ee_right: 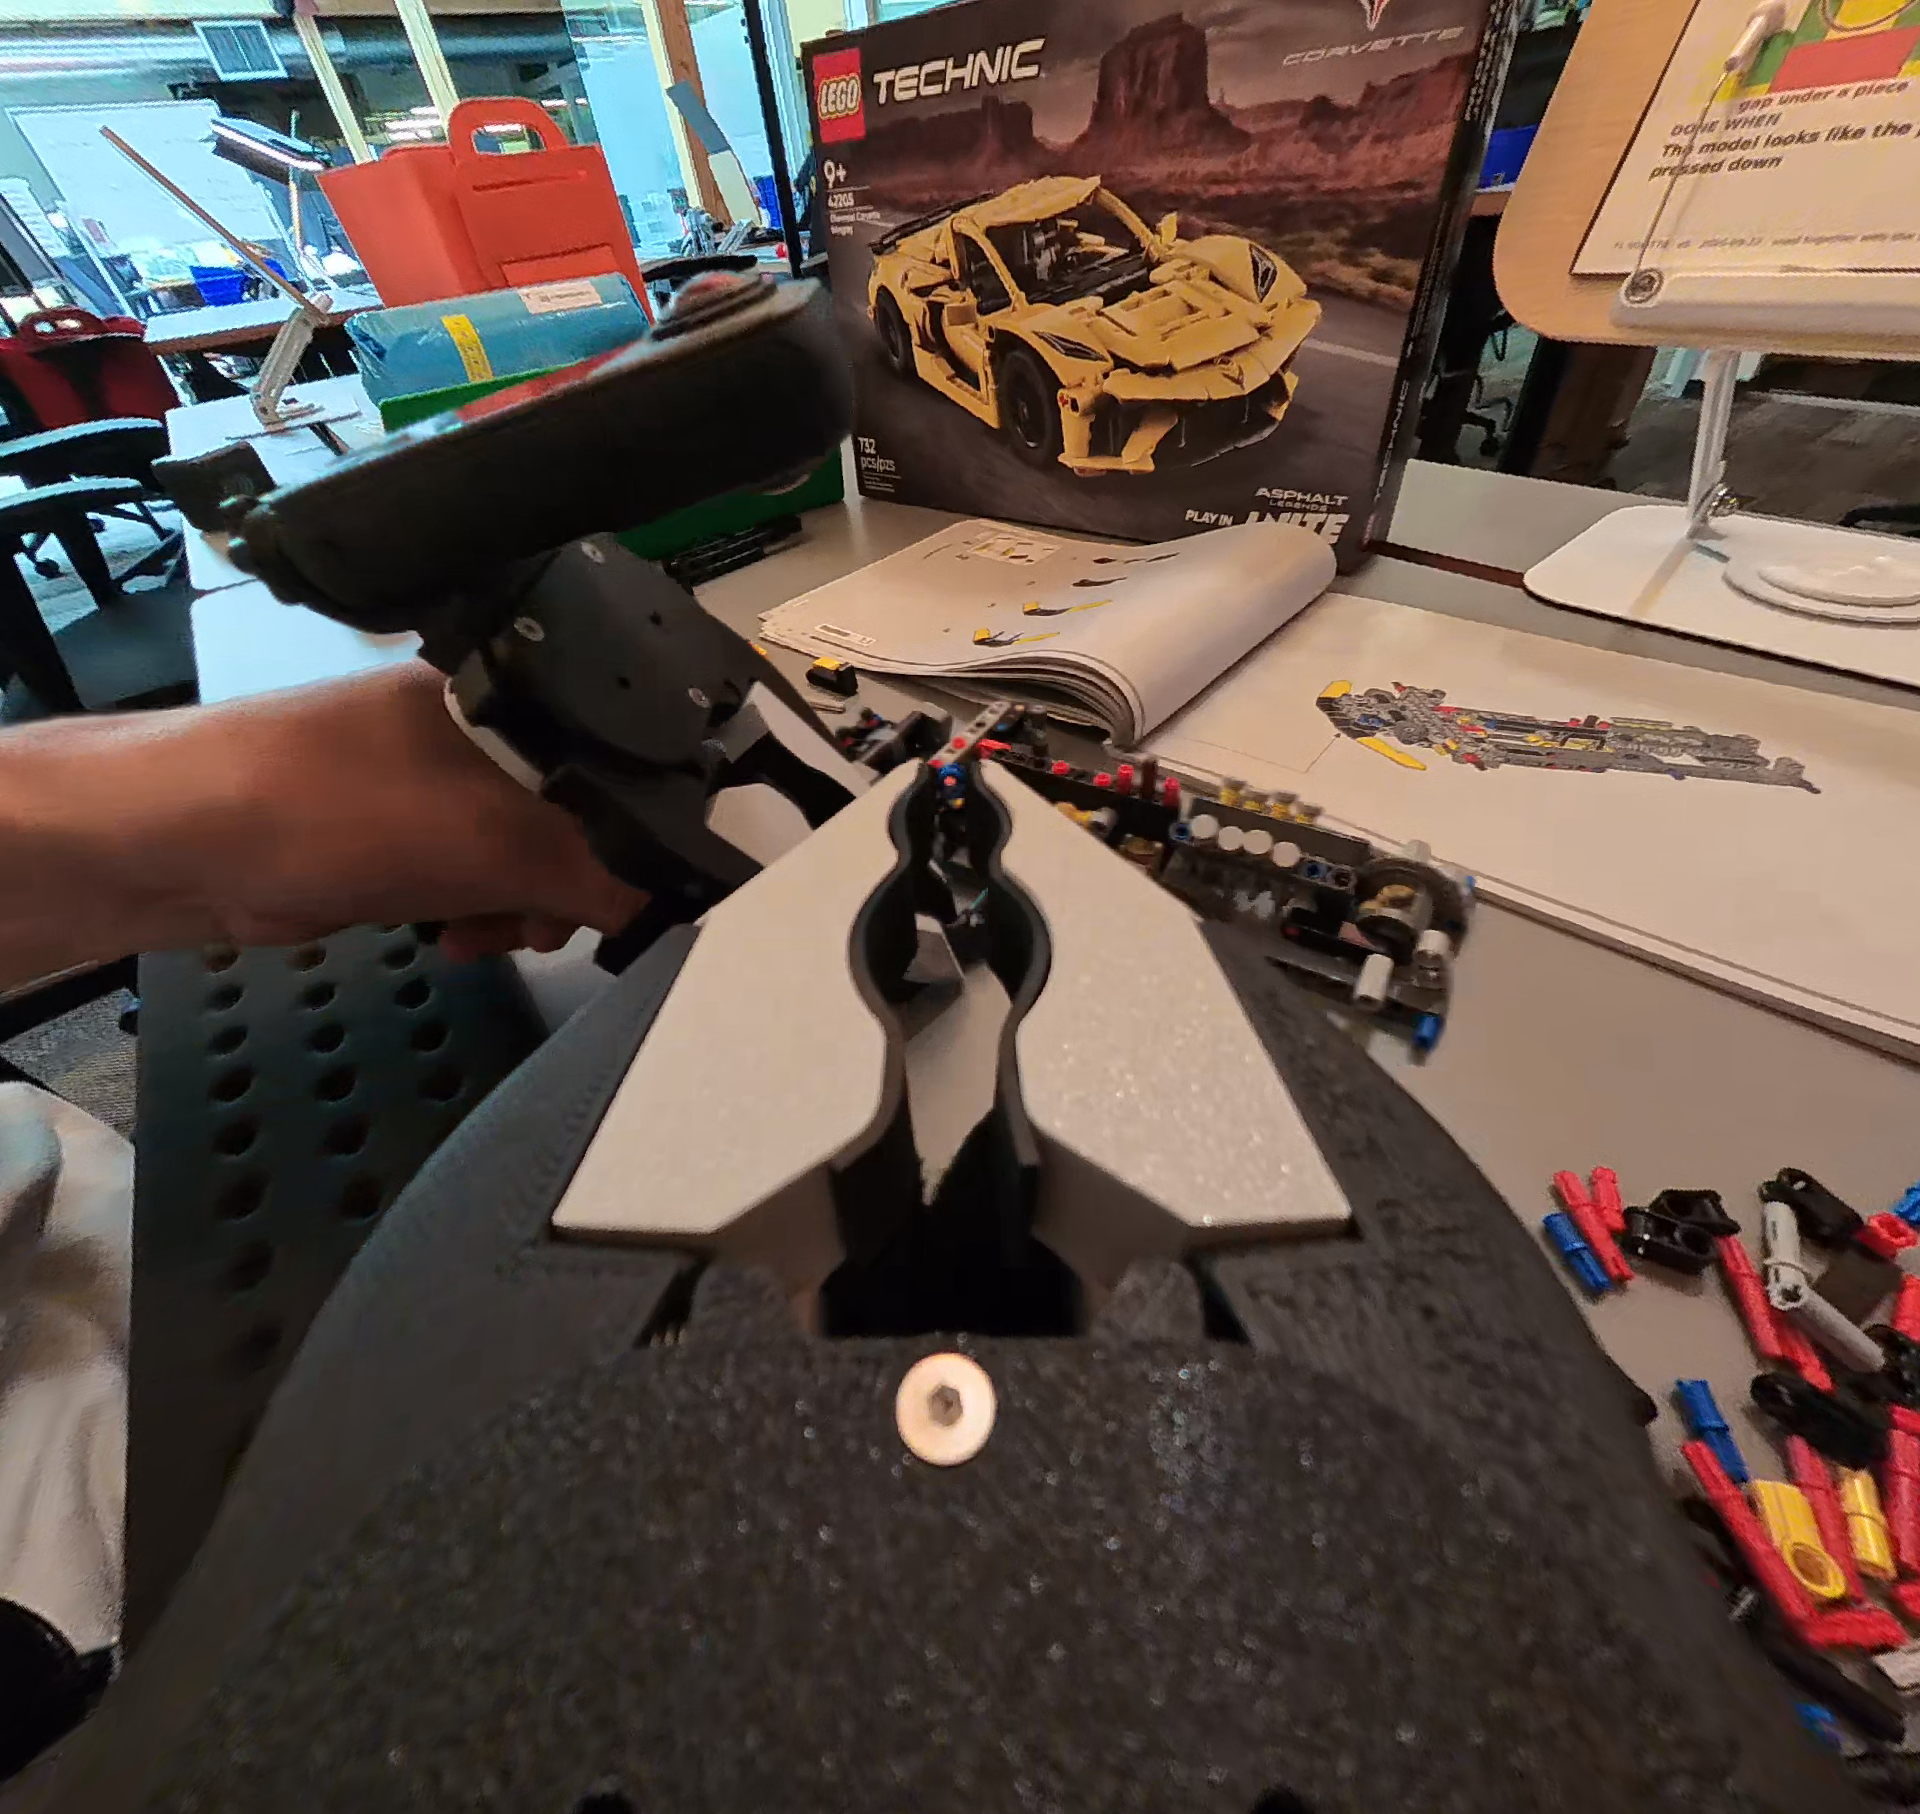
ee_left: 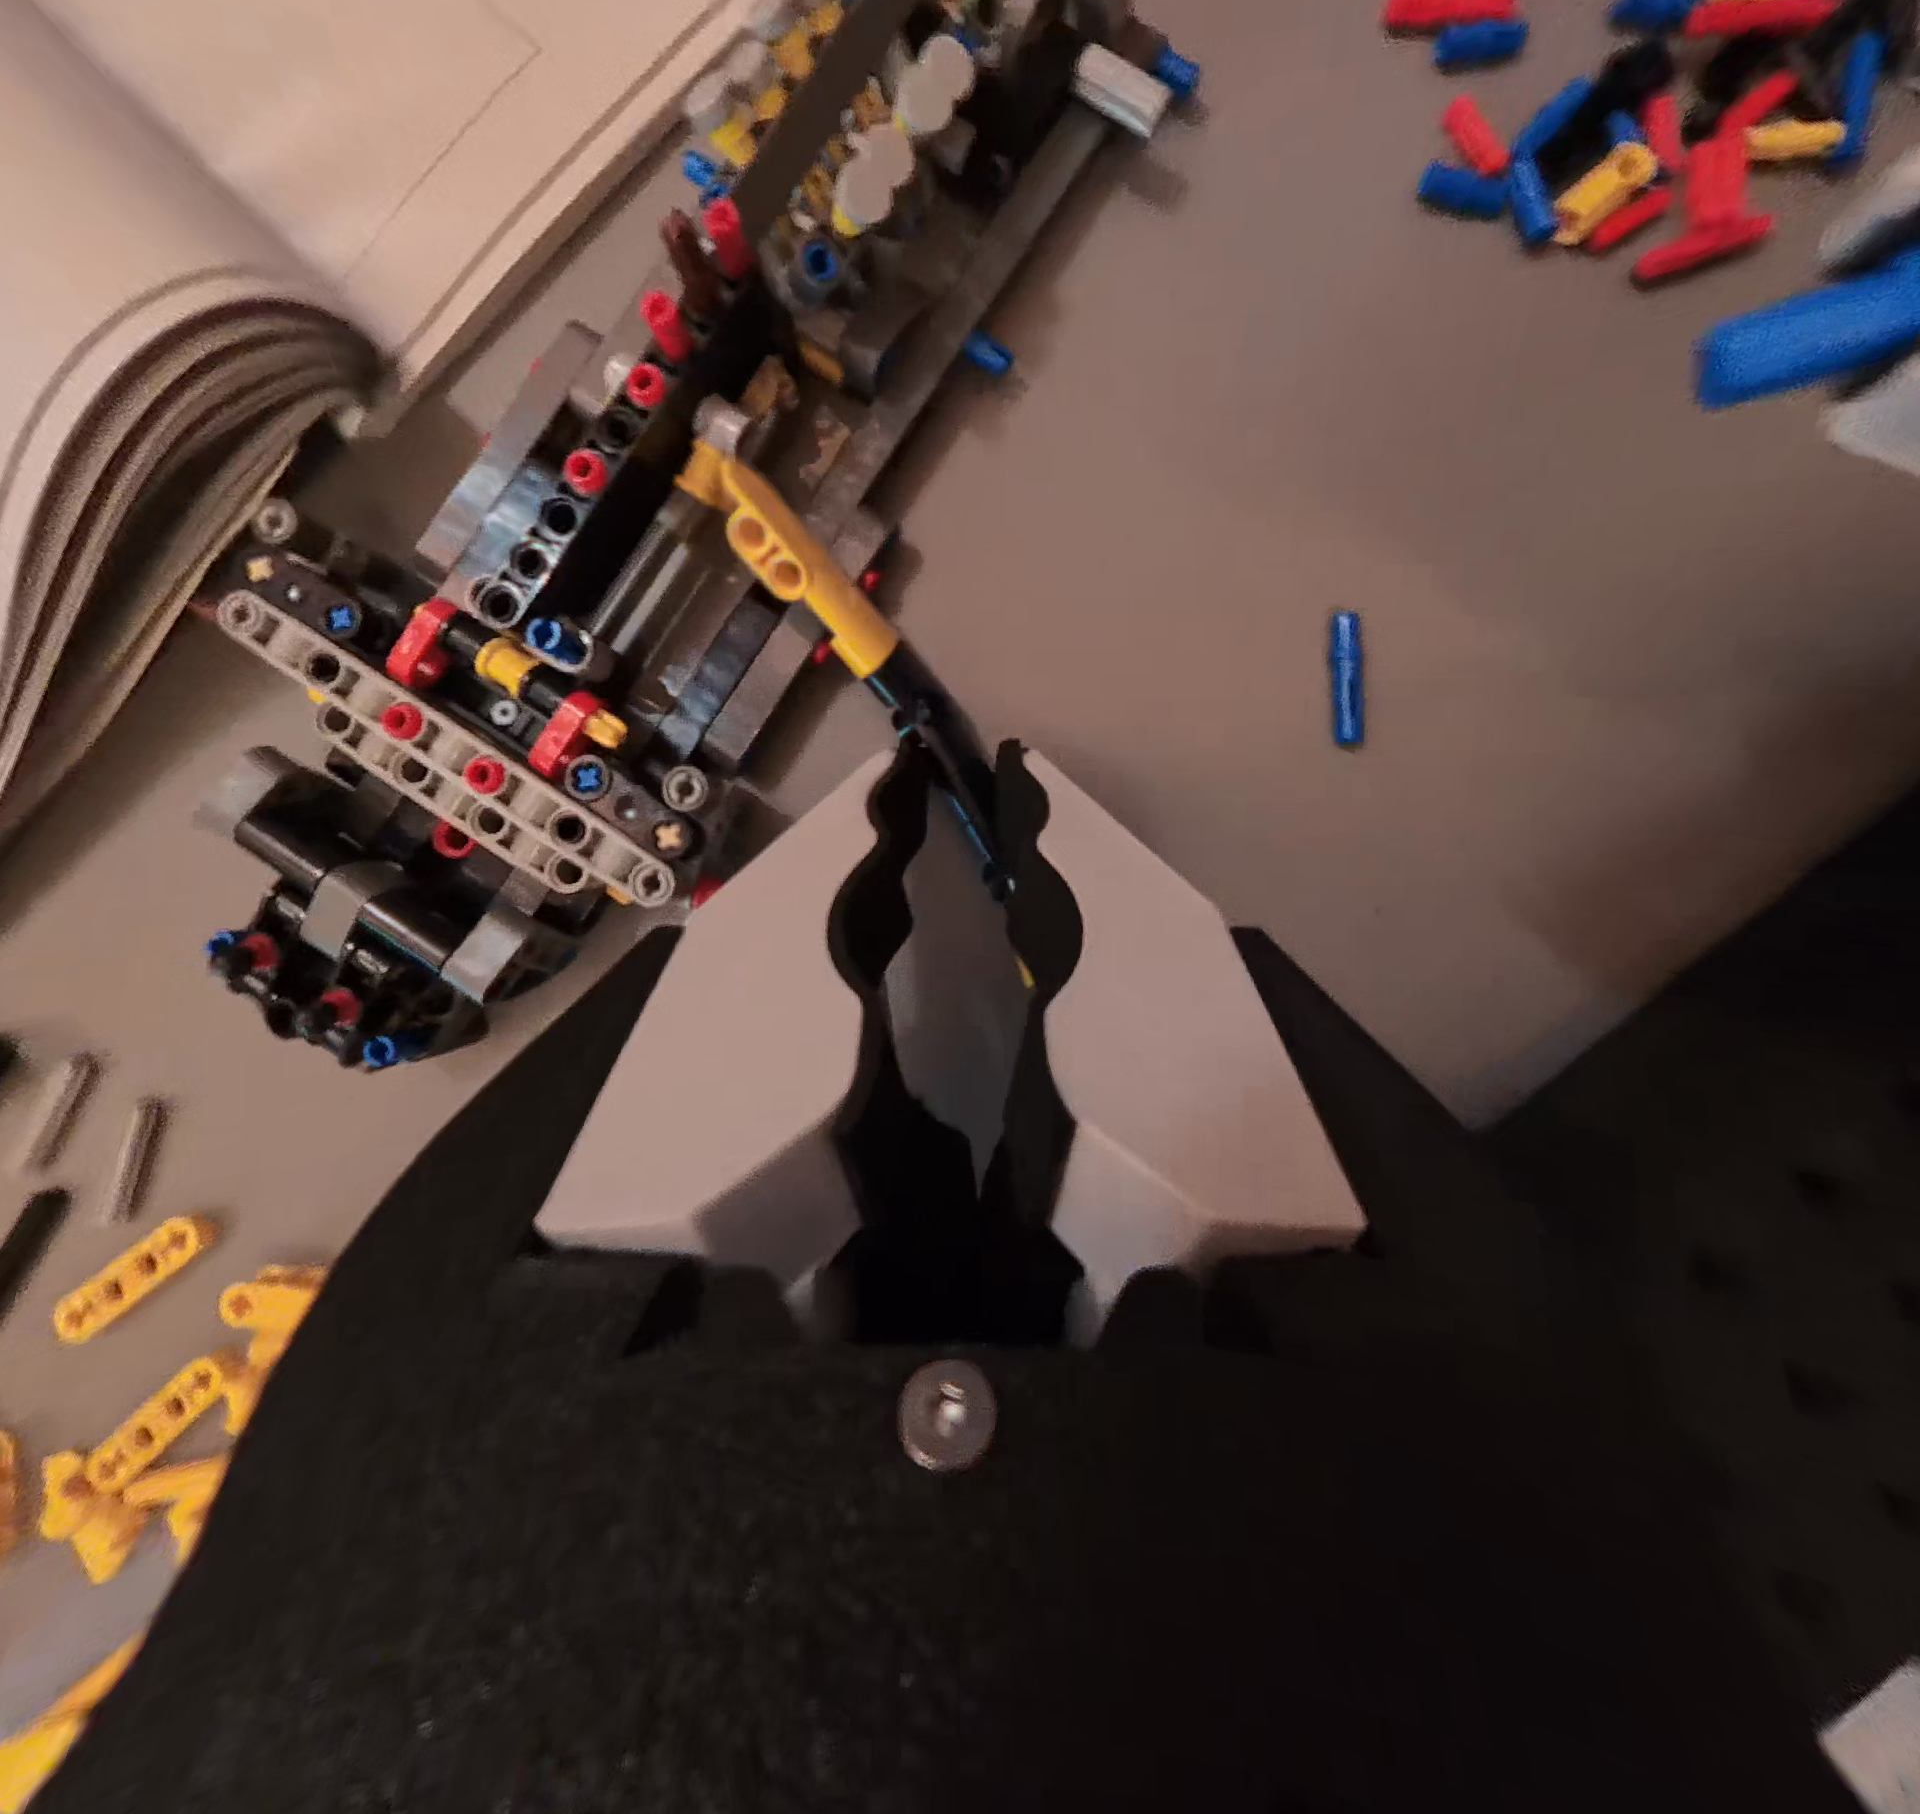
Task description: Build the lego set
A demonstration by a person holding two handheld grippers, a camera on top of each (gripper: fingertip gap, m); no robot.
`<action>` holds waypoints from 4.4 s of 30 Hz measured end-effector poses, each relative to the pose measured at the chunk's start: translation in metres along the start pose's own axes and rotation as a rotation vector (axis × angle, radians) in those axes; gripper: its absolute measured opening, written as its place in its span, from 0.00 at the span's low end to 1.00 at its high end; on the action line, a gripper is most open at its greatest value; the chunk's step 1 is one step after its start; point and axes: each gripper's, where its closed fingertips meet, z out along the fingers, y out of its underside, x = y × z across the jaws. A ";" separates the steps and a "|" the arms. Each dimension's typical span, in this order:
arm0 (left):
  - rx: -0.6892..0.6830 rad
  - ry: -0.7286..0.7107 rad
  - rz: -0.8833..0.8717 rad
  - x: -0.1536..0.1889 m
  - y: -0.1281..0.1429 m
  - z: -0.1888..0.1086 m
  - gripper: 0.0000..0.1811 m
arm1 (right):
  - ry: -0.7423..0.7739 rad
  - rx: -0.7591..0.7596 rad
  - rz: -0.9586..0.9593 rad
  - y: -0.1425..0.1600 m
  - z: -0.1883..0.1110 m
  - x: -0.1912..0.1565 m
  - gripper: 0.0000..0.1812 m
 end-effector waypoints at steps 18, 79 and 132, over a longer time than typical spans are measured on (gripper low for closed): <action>0.319 0.298 0.037 0.034 -0.037 -0.060 0.04 | 0.029 -0.124 -0.176 0.018 0.016 -0.010 0.02; 0.739 0.140 -0.061 0.045 -0.075 -0.088 0.04 | 0.089 0.152 -0.119 -0.021 0.000 -0.004 0.02; 0.717 0.570 -0.254 0.058 -0.080 -0.097 0.03 | 0.047 0.230 -0.115 -0.033 -0.007 -0.006 0.02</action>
